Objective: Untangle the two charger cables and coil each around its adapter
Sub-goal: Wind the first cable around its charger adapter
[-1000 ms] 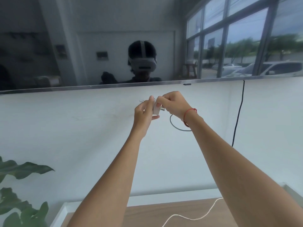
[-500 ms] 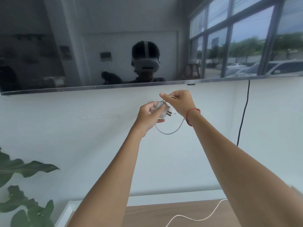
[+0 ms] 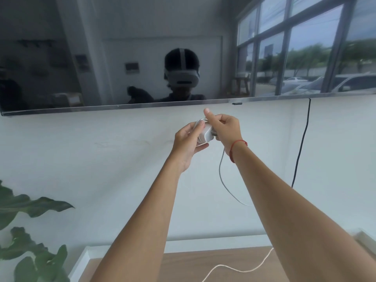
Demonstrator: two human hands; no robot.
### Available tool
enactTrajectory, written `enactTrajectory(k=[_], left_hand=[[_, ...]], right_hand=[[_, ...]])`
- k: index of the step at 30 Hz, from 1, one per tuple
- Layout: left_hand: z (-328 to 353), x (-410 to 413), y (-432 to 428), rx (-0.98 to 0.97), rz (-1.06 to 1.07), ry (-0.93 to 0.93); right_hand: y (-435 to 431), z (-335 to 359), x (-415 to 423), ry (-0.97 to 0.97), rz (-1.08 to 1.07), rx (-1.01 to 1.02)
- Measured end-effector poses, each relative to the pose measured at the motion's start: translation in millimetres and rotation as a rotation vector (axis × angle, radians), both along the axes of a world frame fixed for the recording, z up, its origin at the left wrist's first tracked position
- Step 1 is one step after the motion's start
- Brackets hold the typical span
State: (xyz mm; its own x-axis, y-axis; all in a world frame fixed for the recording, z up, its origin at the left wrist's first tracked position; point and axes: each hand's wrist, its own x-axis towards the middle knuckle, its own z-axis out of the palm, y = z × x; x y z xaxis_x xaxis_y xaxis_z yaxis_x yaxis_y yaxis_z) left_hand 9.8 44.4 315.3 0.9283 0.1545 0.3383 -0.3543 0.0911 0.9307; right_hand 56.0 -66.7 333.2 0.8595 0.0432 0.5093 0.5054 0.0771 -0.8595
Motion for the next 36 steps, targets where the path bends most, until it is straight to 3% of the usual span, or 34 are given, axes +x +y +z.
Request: enactTrajectory(k=[6, 11, 15, 20, 25, 27, 31, 36], left_hand=[[1.4, -3.9, -4.3, -0.060, -0.063, 0.035], [-6.7, -2.5, -10.3, -0.074, -0.059, 0.093], [-2.9, -2.0, -13.5, -0.225, -0.070, 0.100], [-0.2, -2.9, -20.5, -0.269, 0.101, 0.083], [-18.2, 1.2, -10.6, -0.330, 0.276, 0.031], [-22.3, 2.8, -4.1, -0.326, 0.299, 0.034], [-34.6, 2.2, 9.3, -0.299, 0.263, 0.023], [-39.9, -5.7, 15.1, -0.255, 0.110, 0.036]], right_hand=[[-5.3, -4.3, -0.3, 0.161, 0.065, 0.077], [-4.2, -11.6, -3.1, 0.141, -0.069, 0.099], [2.9, -31.2, -3.0, 0.231, -0.180, 0.049], [14.3, -34.0, -8.9, 0.350, -0.050, -0.259], [8.4, -24.3, -20.6, 0.389, 0.141, -0.841], [6.5, -17.9, -28.1, 0.347, 0.184, -0.987], [-1.8, 9.2, -41.1, 0.202, 0.229, -0.813], [-2.0, 24.5, -45.9, 0.032, 0.097, -0.628]])
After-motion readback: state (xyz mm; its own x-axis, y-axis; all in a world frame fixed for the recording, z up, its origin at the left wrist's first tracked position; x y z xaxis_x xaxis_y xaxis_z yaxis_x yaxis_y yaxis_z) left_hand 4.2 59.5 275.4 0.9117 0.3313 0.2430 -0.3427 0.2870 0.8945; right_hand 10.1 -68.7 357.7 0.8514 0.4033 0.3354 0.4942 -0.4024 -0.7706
